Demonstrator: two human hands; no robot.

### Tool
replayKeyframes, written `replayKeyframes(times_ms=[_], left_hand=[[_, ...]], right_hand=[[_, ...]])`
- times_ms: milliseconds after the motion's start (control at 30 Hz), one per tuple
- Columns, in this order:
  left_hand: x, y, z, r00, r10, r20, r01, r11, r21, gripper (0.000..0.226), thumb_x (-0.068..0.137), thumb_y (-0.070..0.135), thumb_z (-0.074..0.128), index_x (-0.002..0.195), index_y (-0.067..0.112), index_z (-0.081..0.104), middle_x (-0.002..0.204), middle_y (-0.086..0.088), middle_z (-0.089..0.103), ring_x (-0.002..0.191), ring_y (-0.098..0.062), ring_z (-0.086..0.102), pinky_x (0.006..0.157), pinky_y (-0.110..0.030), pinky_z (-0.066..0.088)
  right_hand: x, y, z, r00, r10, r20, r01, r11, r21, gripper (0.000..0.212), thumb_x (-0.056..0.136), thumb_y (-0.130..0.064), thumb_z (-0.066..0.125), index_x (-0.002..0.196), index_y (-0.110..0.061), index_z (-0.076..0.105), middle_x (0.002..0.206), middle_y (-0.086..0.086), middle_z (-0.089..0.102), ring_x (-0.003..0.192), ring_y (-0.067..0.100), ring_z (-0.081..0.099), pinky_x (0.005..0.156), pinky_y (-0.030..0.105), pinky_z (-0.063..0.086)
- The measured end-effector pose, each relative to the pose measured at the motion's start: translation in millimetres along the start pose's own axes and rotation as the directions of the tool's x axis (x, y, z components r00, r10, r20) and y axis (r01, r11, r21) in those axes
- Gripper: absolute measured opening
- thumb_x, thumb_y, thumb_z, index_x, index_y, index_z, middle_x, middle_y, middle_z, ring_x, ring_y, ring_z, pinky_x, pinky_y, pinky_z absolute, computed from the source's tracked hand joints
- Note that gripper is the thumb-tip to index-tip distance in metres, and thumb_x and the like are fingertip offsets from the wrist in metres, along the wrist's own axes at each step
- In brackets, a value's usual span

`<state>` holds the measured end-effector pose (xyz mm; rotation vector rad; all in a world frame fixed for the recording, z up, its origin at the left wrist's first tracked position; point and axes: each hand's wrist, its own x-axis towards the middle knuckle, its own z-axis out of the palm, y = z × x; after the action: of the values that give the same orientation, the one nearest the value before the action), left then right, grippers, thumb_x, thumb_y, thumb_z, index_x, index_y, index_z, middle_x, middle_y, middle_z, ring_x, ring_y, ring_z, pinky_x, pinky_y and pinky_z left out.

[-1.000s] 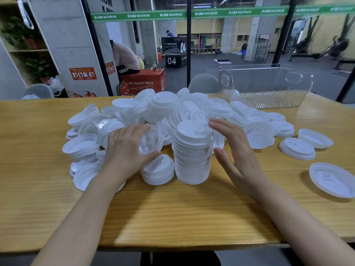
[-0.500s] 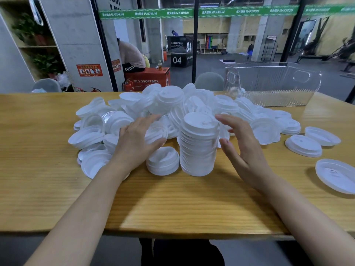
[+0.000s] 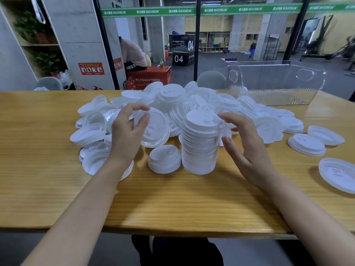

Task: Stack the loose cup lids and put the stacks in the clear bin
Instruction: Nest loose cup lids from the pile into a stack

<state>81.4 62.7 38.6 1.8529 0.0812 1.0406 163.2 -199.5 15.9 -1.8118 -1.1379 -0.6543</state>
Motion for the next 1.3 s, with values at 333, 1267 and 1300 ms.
replayKeyframes(times_ms=[333, 1267, 1300], left_hand=[[-3, -1, 1, 0.929, -0.121, 0.350, -0.029, 0.919, 0.394, 0.077, 0.078, 0.064, 0.066, 0.138, 0.017, 0.053, 0.143, 0.008, 0.045, 0.129, -0.002, 0.036, 0.109, -0.026, 0.027], [6, 52, 23, 0.941, -0.087, 0.328, 0.075, 0.996, 0.050, 0.062, 0.071, 0.045, 0.081, 0.126, 0.033, 0.056, 0.120, 0.023, 0.055, 0.109, 0.011, 0.048, 0.079, 0.001, 0.037], [5, 56, 28, 0.928, -0.082, 0.363, 0.069, 0.996, 0.047, 0.062, 0.067, 0.049, 0.078, 0.124, 0.036, 0.058, 0.120, 0.024, 0.057, 0.110, 0.010, 0.050, 0.082, -0.002, 0.038]], right_hand=[[-1, 2, -1, 1.000, 0.003, 0.007, -0.003, 1.000, -0.015, 0.038, 0.100, -0.040, 0.043, 0.138, -0.033, 0.041, 0.133, -0.014, 0.048, 0.124, 0.003, 0.043, 0.102, 0.015, 0.032], [0, 2, -1, 1.000, -0.007, -0.014, 0.006, 0.999, -0.035, 0.038, 0.100, -0.037, 0.043, 0.137, -0.029, 0.042, 0.134, -0.014, 0.046, 0.126, 0.006, 0.042, 0.105, 0.020, 0.033], [0, 2, -1, 1.000, -0.010, -0.022, 0.009, 0.999, -0.038, 0.038, 0.100, -0.037, 0.043, 0.137, -0.029, 0.042, 0.134, -0.013, 0.046, 0.126, 0.007, 0.042, 0.105, 0.020, 0.033]])
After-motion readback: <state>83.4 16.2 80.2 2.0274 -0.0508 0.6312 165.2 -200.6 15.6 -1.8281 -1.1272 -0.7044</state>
